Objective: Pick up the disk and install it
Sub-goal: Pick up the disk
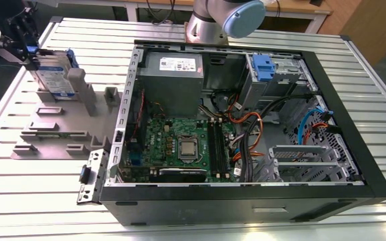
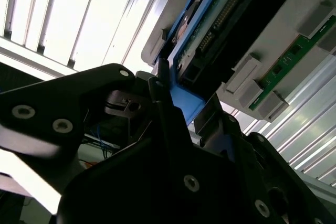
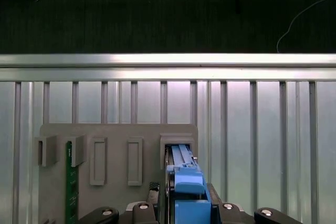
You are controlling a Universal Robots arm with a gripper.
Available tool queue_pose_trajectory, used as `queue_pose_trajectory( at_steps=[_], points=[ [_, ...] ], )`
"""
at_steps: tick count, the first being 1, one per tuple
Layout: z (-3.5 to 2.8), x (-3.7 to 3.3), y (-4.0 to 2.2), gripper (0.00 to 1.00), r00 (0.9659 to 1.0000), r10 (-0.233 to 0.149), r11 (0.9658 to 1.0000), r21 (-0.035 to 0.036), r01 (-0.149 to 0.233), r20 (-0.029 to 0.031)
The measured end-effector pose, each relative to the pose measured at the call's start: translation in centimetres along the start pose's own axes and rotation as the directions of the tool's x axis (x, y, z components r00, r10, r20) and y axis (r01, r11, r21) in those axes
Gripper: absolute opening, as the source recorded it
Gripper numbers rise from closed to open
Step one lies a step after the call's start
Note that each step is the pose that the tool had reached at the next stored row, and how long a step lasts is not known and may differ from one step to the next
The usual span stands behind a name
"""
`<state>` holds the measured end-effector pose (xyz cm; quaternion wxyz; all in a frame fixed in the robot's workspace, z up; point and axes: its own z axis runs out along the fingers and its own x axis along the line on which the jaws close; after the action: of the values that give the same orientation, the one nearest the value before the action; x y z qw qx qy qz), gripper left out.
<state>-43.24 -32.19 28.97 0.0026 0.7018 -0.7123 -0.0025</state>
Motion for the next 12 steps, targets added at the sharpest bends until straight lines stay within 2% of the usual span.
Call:
queue_pose_trajectory(
  at_steps=[3, 4, 12],
  points=[
    [0.02, 0.00, 0.00, 0.43, 1.0000, 0.000, 1.0000, 0.0002, 0.000, 0.0001],
    [0.02, 0.00, 0.00, 0.36, 1.0000, 0.000, 1.0000, 0.0002, 0.000, 0.0001],
    [0.03, 0.00, 0.00, 0.36, 1.0000, 0.000, 1.0000, 0.0002, 0.000, 0.0001]
  ],
)
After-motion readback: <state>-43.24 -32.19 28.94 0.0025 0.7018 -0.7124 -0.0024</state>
